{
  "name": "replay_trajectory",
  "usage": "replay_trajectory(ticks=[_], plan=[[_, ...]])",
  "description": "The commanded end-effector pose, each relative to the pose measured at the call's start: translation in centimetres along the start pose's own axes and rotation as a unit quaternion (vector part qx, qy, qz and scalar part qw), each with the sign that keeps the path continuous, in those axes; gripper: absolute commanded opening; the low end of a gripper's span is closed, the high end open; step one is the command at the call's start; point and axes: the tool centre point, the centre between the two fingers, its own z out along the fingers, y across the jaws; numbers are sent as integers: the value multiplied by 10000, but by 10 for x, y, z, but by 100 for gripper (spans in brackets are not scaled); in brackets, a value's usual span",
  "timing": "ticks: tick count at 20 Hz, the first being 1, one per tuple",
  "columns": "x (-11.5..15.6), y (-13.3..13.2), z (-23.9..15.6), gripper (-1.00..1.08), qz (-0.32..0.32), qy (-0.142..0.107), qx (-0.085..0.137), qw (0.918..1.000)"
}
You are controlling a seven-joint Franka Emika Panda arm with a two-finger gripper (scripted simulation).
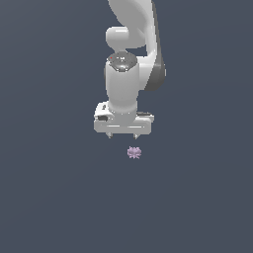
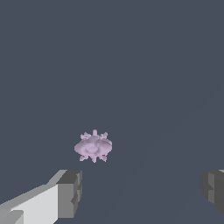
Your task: Pick up the object and move it to a goal position.
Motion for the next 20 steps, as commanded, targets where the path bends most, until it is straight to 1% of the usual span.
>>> replay_trajectory(ticks=[1, 11, 20], plan=[[0, 0, 0, 100, 0, 0, 0, 10000], [-7, -5, 4, 100, 10, -135, 135, 9998], [-7, -5, 6, 100, -86, -136, 130, 9998]])
